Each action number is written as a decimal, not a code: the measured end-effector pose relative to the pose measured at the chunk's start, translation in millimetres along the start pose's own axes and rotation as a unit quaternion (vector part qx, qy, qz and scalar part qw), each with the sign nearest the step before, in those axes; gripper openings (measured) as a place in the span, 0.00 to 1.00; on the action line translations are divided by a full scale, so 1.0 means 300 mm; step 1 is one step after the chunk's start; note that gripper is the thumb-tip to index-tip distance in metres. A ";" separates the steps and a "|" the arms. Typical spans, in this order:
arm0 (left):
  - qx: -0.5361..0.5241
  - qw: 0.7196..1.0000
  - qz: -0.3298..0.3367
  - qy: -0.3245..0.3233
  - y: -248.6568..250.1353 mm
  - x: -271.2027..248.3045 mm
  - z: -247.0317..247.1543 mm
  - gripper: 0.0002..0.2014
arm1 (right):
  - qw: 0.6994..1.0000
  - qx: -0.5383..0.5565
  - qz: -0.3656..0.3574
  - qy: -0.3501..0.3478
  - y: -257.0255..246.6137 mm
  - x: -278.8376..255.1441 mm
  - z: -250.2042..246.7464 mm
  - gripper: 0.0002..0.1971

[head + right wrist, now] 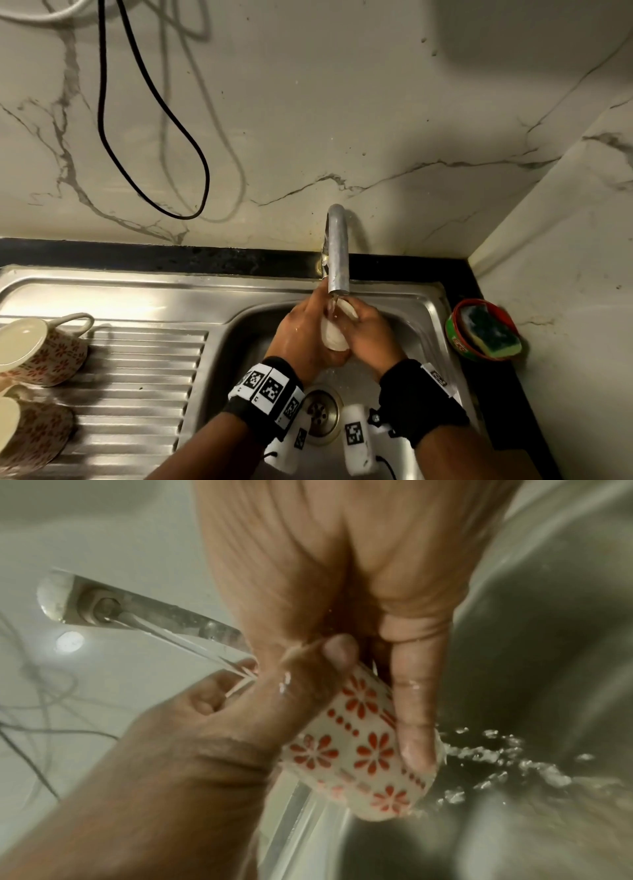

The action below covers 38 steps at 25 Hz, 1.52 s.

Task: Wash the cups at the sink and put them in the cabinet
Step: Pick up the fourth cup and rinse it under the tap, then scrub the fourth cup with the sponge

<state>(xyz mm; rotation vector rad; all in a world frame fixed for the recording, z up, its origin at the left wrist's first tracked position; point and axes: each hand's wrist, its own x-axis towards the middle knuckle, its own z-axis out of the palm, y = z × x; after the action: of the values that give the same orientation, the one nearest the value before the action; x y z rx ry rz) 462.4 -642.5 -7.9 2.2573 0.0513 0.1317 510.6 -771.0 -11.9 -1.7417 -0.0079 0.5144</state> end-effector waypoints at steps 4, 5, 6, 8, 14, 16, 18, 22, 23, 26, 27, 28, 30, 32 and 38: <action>-0.006 0.999 -0.016 0.044 -0.039 0.001 -0.032 0.56 | 0.966 0.238 0.075 -0.067 0.035 -0.069 0.039 0.16; 0.009 0.999 -0.014 0.036 -0.040 -0.009 -0.033 0.56 | 0.962 0.252 0.069 -0.078 0.042 -0.082 0.047 0.21; 0.023 0.999 -0.012 0.022 -0.037 -0.021 -0.029 0.57 | 0.967 0.237 0.057 -0.071 0.041 -0.087 0.055 0.24; 0.027 1.000 -0.008 -0.001 -0.025 -0.048 -0.012 0.57 | 0.986 0.166 0.024 -0.026 0.005 -0.092 0.066 0.21; -0.119 0.988 -0.038 0.093 -0.019 -0.058 -0.026 0.47 | 0.958 0.230 0.169 -0.014 -0.001 -0.143 0.019 0.31; -0.226 0.969 -0.067 0.079 -0.031 -0.077 -0.007 0.42 | 0.940 0.285 0.182 -0.039 0.027 -0.188 -0.005 0.33; -0.316 0.943 -0.100 0.014 -0.054 -0.104 0.023 0.37 | 0.940 0.302 0.157 -0.032 0.025 -0.211 -0.020 0.26; -0.126 0.987 -0.072 -0.075 -0.079 -0.161 0.101 0.41 | 0.992 -0.115 0.026 0.053 0.013 -0.209 -0.054 0.30; -0.082 0.991 -0.072 -0.071 -0.064 -0.165 0.124 0.42 | 0.975 -0.218 -0.006 0.051 0.015 -0.213 -0.053 0.33; -0.070 0.986 -0.148 -0.015 -0.035 -0.173 0.172 0.37 | 0.981 -0.188 -0.044 -0.001 0.021 -0.209 -0.101 0.32; -0.095 0.977 -0.192 -0.012 -0.033 -0.174 0.175 0.33 | 0.988 -0.149 -0.036 0.016 0.018 -0.195 -0.155 0.27; -0.142 0.962 -0.233 -0.022 -0.033 -0.171 0.176 0.27 | 0.984 -0.163 -0.040 0.067 0.017 -0.169 -0.233 0.21; -0.257 0.921 -0.286 -0.064 -0.025 -0.163 0.173 0.17 | 0.933 -0.292 -0.057 0.202 0.027 -0.115 -0.425 0.11; -0.288 0.893 -0.332 -0.096 -0.028 -0.149 0.170 0.25 | 0.863 -0.416 -0.059 0.281 0.052 -0.058 -0.586 0.10; -0.351 0.755 -0.497 -0.242 -0.016 -0.167 0.162 0.36 | 0.786 -0.578 0.053 0.213 0.145 0.018 -0.687 0.19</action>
<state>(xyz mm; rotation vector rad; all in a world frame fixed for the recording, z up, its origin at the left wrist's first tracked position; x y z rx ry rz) 418.0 -680.7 -46.2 1.2060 0.7727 -0.8646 574.2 -971.5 -24.7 -3.0653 0.1192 0.1387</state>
